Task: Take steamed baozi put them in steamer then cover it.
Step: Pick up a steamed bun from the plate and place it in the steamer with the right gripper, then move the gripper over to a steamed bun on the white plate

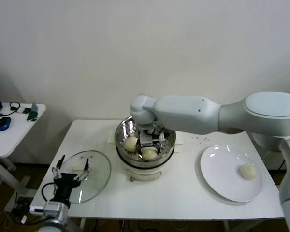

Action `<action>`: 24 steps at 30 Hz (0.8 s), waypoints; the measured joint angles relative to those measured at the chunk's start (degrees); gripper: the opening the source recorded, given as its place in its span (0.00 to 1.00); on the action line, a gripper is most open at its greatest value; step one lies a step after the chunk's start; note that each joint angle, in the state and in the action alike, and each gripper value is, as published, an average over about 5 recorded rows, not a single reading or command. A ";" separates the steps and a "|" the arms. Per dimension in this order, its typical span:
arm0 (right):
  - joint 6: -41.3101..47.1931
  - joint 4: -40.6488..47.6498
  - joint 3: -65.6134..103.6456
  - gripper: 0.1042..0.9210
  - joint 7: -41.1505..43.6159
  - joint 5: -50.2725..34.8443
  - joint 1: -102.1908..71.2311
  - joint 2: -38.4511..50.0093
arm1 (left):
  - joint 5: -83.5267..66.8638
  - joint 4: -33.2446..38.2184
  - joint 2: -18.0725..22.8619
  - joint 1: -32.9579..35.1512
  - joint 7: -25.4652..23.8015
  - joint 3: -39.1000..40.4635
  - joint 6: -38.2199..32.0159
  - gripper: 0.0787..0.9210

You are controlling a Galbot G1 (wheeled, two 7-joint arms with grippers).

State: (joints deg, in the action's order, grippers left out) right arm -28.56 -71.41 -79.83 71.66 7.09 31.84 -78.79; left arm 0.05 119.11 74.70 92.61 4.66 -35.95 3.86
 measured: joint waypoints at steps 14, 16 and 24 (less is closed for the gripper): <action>-0.32 0.75 1.81 0.88 0.34 -0.86 2.82 2.92 | 0.11 0.19 0.50 0.43 -0.02 -0.14 -0.32 0.88; 1.00 0.74 1.26 0.88 -0.30 -2.62 4.26 4.37 | 0.13 0.28 0.52 0.45 -0.02 -0.12 -0.35 0.88; 11.28 0.03 -5.68 0.88 -5.81 -13.59 11.22 14.21 | 0.13 0.78 0.60 0.54 -0.10 0.34 -0.53 0.88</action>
State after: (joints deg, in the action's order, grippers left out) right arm -17.29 -71.38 -85.51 65.85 -6.50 43.06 -64.57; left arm 0.18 119.88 75.29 93.15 4.55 -35.61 3.34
